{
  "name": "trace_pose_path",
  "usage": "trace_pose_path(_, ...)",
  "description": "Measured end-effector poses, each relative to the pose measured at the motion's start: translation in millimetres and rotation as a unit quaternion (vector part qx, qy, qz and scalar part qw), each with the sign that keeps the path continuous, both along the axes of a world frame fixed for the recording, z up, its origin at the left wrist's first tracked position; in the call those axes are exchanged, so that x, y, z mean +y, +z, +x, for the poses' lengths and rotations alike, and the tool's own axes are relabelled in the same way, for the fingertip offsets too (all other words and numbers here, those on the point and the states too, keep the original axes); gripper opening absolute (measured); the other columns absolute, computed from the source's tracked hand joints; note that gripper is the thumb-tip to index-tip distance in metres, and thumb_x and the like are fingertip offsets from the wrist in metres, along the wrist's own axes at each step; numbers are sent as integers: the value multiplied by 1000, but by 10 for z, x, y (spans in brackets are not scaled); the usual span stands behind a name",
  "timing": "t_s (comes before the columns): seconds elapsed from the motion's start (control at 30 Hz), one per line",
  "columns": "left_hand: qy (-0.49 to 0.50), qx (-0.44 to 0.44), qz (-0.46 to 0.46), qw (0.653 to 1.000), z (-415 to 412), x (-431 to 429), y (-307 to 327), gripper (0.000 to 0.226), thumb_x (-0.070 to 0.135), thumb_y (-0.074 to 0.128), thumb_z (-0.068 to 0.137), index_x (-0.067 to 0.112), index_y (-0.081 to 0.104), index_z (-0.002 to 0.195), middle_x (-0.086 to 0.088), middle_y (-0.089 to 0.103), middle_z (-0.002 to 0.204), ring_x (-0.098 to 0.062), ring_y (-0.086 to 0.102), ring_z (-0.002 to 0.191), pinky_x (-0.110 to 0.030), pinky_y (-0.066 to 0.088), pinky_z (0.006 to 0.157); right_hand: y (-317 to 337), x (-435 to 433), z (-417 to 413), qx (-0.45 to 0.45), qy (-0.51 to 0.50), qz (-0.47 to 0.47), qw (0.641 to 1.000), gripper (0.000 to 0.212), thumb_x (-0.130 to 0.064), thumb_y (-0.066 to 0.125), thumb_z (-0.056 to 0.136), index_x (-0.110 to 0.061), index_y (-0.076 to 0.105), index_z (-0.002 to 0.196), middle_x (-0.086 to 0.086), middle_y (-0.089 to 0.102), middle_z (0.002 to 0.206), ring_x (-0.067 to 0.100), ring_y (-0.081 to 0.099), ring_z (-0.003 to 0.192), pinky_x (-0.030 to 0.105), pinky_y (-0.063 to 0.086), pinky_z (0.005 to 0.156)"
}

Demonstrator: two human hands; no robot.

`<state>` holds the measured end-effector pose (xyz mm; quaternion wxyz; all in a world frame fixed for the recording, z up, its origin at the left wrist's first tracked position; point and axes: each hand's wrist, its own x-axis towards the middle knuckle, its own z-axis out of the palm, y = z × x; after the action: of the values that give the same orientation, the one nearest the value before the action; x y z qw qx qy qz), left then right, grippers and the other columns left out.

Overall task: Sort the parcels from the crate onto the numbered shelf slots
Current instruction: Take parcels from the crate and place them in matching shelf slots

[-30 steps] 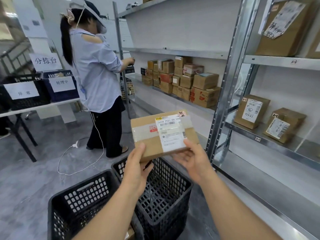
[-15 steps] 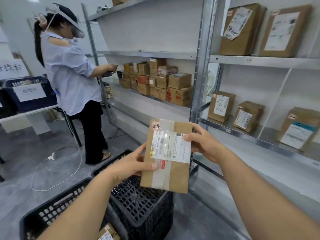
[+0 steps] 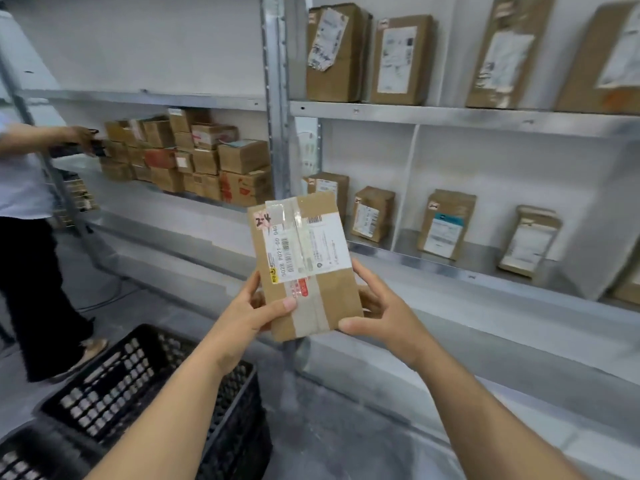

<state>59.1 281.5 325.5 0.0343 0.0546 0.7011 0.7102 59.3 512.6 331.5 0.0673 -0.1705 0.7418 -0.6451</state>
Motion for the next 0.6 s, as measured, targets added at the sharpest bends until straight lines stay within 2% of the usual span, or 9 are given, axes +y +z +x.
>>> trace_pose_path(0.1, -51, 6, -4, 999, -155, 242, 44, 62, 29, 74, 69, 37, 50, 126, 8, 70, 113, -14, 66, 104, -30, 52, 83, 26, 230, 75, 16, -47, -1, 999, 84, -4, 77, 75, -58, 38, 126, -13, 60, 124, 5, 61, 109, 23, 54, 83)
trace_pose_path(0.2, -105, 18, -18, 994, -305, 481, 94, 67, 27, 79, 72, 38, 47, 130, 9, 70, 113, -12, 66, 104, -31, 51, 86, 42, 441, 173, 11, -119, -18, 993, 84, -8, 80, 69, -60, 41, 121, -6, 59, 122, 9, 60, 111, 21, 55, 76)
trace_pose_path(0.3, -156, 33, -29, 987, -415, 743, 167, 67, 25, 75, 73, 42, 46, 130, 13, 70, 112, -9, 67, 101, -27, 52, 82, 45, 616, 290, 19, -187, -4, 982, 78, -21, 79, 67, -66, 41, 117, -10, 60, 119, 8, 60, 110, 25, 53, 86)
trace_pose_path(0.4, -201, 44, -31, 978, -480, 998, 213, 64, 22, 72, 75, 43, 46, 130, 16, 69, 112, -6, 66, 102, -22, 53, 80, 67, 785, 408, 21, -246, 3, 969, 74, -25, 78, 66, -66, 42, 116, -9, 63, 117, 8, 62, 108, 29, 52, 92)
trace_pose_path(0.5, -253, 56, -29, 965, -528, 1272, 228, 66, 14, 69, 81, 41, 42, 135, 22, 68, 111, 2, 64, 101, -11, 52, 74, 82, 951, 557, 24, -292, 6, 956, 76, -20, 78, 67, -61, 41, 120, -6, 64, 117, 8, 63, 106, 29, 54, 88)
trace_pose_path(0.6, -305, 62, -22, 950, -526, 1552, 223, 69, 9, 69, 81, 40, 40, 136, 21, 67, 113, 1, 64, 102, -11, 51, 73, 79, 1117, 759, 30, -328, 15, 944, 82, -7, 78, 75, -57, 38, 127, -5, 63, 118, 7, 63, 107, 26, 53, 88)
